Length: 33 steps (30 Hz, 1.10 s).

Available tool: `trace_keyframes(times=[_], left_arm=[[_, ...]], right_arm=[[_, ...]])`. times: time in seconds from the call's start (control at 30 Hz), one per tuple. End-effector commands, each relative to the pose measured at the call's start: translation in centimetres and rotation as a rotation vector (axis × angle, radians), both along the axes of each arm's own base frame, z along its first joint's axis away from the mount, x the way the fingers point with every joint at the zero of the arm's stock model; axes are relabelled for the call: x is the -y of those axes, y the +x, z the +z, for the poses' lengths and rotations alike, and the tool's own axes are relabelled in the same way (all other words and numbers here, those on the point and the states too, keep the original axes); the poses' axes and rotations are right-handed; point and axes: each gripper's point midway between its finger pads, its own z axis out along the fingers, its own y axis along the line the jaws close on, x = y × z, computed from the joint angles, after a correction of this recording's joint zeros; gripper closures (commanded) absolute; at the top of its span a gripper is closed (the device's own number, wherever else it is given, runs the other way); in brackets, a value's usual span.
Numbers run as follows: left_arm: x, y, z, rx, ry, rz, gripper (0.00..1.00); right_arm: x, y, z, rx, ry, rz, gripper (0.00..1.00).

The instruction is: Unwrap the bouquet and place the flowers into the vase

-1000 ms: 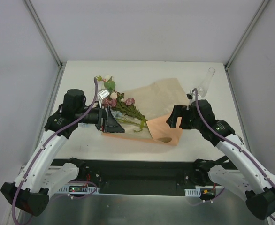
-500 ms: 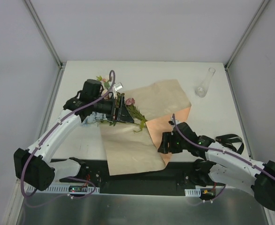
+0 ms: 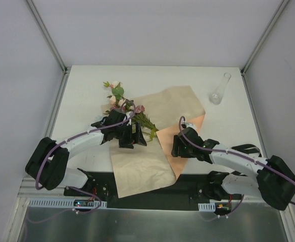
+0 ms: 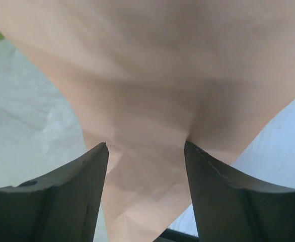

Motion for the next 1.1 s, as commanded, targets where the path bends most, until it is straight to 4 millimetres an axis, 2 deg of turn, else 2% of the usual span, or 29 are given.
trace_keyframes(times=[0.0, 0.07, 0.1, 0.17, 0.27, 0.33, 0.37, 0.43, 0.47, 0.53, 0.57, 0.63, 0.67, 0.73, 0.77, 0.8, 0.83, 0.9, 0.93, 1.07], left_arm=[[0.9, 5.6, 0.3, 0.114, 0.019, 0.147, 0.16], [0.7, 6.6, -0.8, 0.100, 0.049, 0.183, 0.15], [0.5, 6.9, -1.0, 0.096, 0.053, 0.199, 0.15], [-0.8, 7.5, -2.4, 0.072, 0.092, 0.250, 0.14], [-2.6, 9.2, -3.4, 0.075, 0.113, 0.318, 0.13], [-3.5, 10.1, -4.0, 0.058, 0.121, 0.336, 0.14], [-3.2, 10.8, -3.5, 0.067, 0.108, 0.331, 0.14], [-2.5, 10.9, -3.2, 0.050, 0.075, 0.299, 0.15], [-1.7, 11.1, -2.5, 0.052, 0.046, 0.282, 0.16], [0.1, 10.4, -1.1, 0.054, -0.014, 0.213, 0.15], [1.5, 9.8, -0.2, 0.065, -0.039, 0.165, 0.13], [2.9, 8.9, 1.2, 0.084, -0.080, 0.102, 0.11], [3.7, 8.4, 1.6, 0.091, -0.090, 0.075, 0.10], [4.7, 7.8, 2.4, 0.097, -0.125, 0.049, 0.08], [4.9, 7.4, 2.3, 0.094, -0.133, 0.041, 0.08], [5.3, 7.0, 2.3, 0.089, -0.141, 0.031, 0.08], [5.7, 7.0, 2.6, 0.102, -0.156, 0.027, 0.08], [6.3, 6.4, 2.8, 0.111, -0.168, 0.011, 0.07], [6.5, 6.4, 3.0, 0.128, -0.176, 0.005, 0.07], [7.7, 5.9, 3.8, 0.177, -0.229, -0.036, 0.07]], right_arm=[[-0.6, 3.7, 1.1, 0.057, -0.101, -0.018, 0.35], [-1.0, 5.2, 1.9, 0.085, -0.143, -0.007, 0.33], [-0.9, 5.6, 1.1, 0.076, -0.188, 0.000, 0.33], [-1.7, 7.1, 1.1, 0.085, -0.231, 0.023, 0.33], [-3.0, 8.3, 1.3, 0.075, -0.251, 0.049, 0.32], [-3.4, 8.2, 1.5, 0.068, -0.263, 0.061, 0.28], [-3.4, 8.1, 1.9, 0.072, -0.271, 0.067, 0.27], [-3.5, 8.0, 3.1, 0.078, -0.277, 0.077, 0.25], [-3.4, 8.0, 4.2, 0.098, -0.266, 0.074, 0.23], [-3.0, 7.2, 5.5, 0.099, -0.246, 0.076, 0.19], [-3.1, 6.9, 7.3, 0.128, -0.186, 0.069, 0.18], [-3.2, 5.5, 8.1, 0.119, -0.102, 0.067, 0.14], [-2.8, 4.9, 9.8, 0.153, -0.049, 0.060, 0.13], [-1.2, 3.8, 9.9, 0.154, -0.036, 0.026, 0.09], [0.2, 3.1, 10.8, 0.174, -0.024, 0.005, 0.08], [1.5, 3.1, 11.0, 0.189, -0.036, -0.035, 0.06], [2.8, 2.6, 10.3, 0.181, -0.052, -0.059, 0.05], [5.2, 2.1, 10.8, 0.204, -0.049, -0.123, 0.03], [5.9, 1.8, 11.4, 0.231, -0.024, -0.141, 0.03], [8.5, 0.7, 11.0, 0.243, -0.044, -0.187, 0.02]])
